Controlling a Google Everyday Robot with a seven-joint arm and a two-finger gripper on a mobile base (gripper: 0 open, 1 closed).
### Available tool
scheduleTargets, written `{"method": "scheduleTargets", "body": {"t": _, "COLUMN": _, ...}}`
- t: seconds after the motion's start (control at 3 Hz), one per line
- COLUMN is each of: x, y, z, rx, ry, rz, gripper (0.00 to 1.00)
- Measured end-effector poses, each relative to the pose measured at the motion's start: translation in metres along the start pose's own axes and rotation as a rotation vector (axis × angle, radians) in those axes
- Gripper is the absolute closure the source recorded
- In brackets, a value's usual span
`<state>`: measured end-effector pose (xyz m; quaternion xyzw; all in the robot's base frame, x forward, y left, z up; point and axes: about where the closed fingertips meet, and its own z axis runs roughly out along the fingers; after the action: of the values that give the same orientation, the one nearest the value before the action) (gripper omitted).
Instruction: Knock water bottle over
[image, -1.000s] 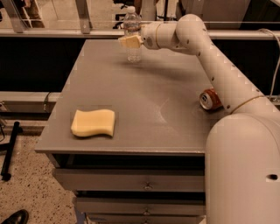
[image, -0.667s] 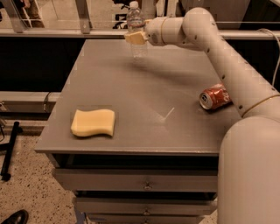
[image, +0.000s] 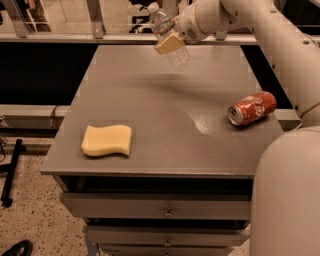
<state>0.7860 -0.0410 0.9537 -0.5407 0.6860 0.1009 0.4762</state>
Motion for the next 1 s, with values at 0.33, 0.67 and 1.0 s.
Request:
{"method": "scheduleTargets", "body": {"t": 0.33, "x": 0.021, "y": 0.015, "z": -0.011, "rx": -0.077, "ry": 0.146, "rz": -0.059, "gripper": 1.0}}
{"method": "scheduleTargets", "body": {"t": 0.67, "x": 0.036, "y": 0.031, "z": -0.01, "rx": -0.175, "ry": 0.25, "rz": -0.11, "gripper": 1.0}}
{"method": "scheduleTargets", "body": {"t": 1.0, "x": 0.047, "y": 0.053, "z": 0.002, "rx": -0.315, "ry": 0.335, "rz": -0.172, "gripper": 0.98}}
